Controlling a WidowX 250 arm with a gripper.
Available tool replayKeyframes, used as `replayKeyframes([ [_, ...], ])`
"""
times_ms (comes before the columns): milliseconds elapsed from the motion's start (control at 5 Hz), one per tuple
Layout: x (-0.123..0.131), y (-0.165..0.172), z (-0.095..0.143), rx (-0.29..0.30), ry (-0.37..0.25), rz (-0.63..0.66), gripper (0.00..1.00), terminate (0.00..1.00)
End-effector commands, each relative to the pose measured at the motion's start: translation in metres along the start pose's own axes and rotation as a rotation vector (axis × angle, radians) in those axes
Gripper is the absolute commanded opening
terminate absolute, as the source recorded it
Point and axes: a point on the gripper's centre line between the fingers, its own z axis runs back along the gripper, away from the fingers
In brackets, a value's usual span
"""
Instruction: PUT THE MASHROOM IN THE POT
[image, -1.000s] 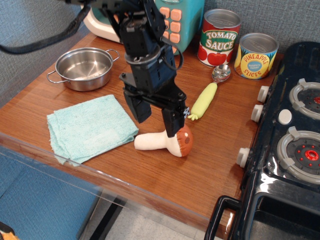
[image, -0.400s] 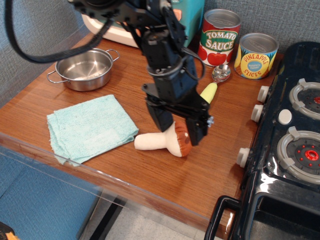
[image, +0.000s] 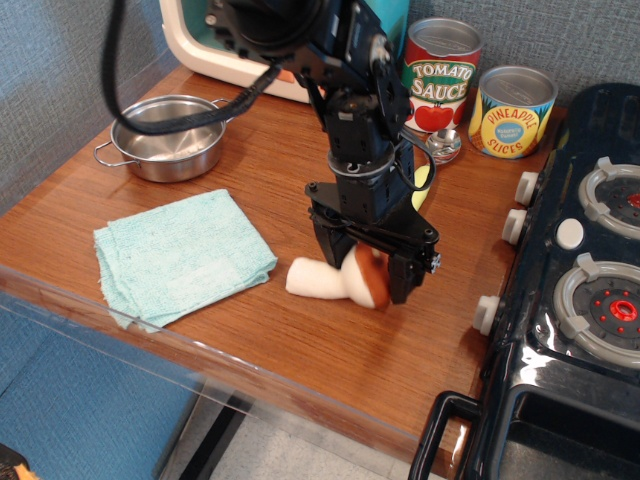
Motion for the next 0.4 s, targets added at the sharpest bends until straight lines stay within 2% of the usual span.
replayKeyframes([
  [0, 0.003, 0.002, 0.014, 0.025, -0.011, -0.023, 0.00, 0.00],
  [200, 0.009, 0.009, 0.048, 0.006, -0.080, -0.023, 0.00, 0.00],
])
